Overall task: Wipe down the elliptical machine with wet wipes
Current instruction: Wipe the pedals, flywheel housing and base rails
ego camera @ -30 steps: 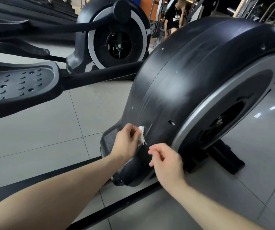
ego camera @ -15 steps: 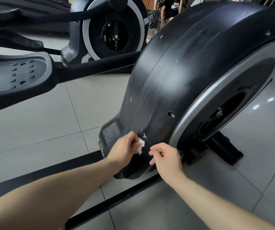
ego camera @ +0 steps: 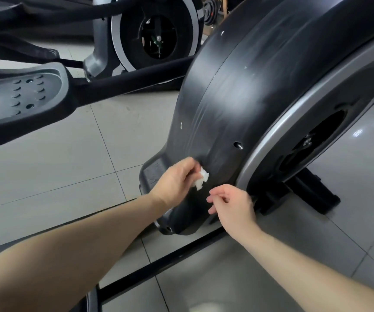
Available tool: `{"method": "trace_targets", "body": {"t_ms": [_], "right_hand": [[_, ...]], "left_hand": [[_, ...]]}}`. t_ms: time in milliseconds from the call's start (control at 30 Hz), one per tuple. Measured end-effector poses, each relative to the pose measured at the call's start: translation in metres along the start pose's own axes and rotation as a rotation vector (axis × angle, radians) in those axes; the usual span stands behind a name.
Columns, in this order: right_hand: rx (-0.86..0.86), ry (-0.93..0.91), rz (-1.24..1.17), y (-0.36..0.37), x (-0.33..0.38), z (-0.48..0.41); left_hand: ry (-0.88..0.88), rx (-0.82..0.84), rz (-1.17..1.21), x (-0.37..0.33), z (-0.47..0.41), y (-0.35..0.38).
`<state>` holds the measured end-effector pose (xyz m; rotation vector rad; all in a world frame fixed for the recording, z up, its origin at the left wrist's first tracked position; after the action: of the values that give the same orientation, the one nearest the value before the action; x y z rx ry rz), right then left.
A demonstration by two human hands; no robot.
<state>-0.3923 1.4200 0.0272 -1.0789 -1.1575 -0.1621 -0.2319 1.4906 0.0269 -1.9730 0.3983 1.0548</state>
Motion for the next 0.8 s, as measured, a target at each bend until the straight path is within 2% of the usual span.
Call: {"method": "trace_targets", "body": {"t_ms": [100, 167, 300, 367, 500, 567, 667, 733, 800], "right_hand": [[0.005, 0.024, -0.004, 0.000, -0.002, 0.000], [0.002, 0.030, 0.000, 0.000, 0.001, -0.001], [0.009, 0.021, 0.006, 0.001, 0.005, -0.006], [0.008, 0.017, -0.005, 0.002, 0.002, -0.005], [-0.012, 0.008, -0.006, -0.003, -0.004, -0.001], [-0.018, 0.023, -0.004, -0.006, -0.009, 0.000], [-0.054, 0.054, -0.038, -0.010, -0.019, 0.000], [-0.074, 0.075, -0.052, -0.013, -0.024, -0.001], [-0.083, 0.109, -0.063, -0.014, -0.026, -0.004]], "left_hand": [[-0.160, 0.120, -0.078, 0.035, 0.019, 0.022], [-0.212, 0.106, -0.035, 0.035, 0.021, 0.021], [-0.032, -0.112, 0.092, -0.034, -0.007, -0.022], [0.061, -0.167, 0.099, -0.062, -0.018, -0.036], [0.164, -0.159, 0.003, -0.054, -0.015, -0.027], [0.178, -0.097, -0.068, -0.031, -0.001, -0.009], [-0.024, 0.037, -0.200, 0.019, 0.026, 0.031], [-0.176, 0.031, -0.202, 0.039, 0.037, 0.042], [-0.180, 0.000, -0.175, 0.031, 0.033, 0.037]]}}
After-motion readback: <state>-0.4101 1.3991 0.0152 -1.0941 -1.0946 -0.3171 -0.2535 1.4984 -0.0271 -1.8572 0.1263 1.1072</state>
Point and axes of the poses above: each hand's wrist, its own z-axis away from the middle knuckle, its own y-axis out of the palm, x = y × z, the point moved 8 cm from there along -z, towards the middle knuckle, and after that the axes turned 6 degrees about -y, right-handed, at the moved point
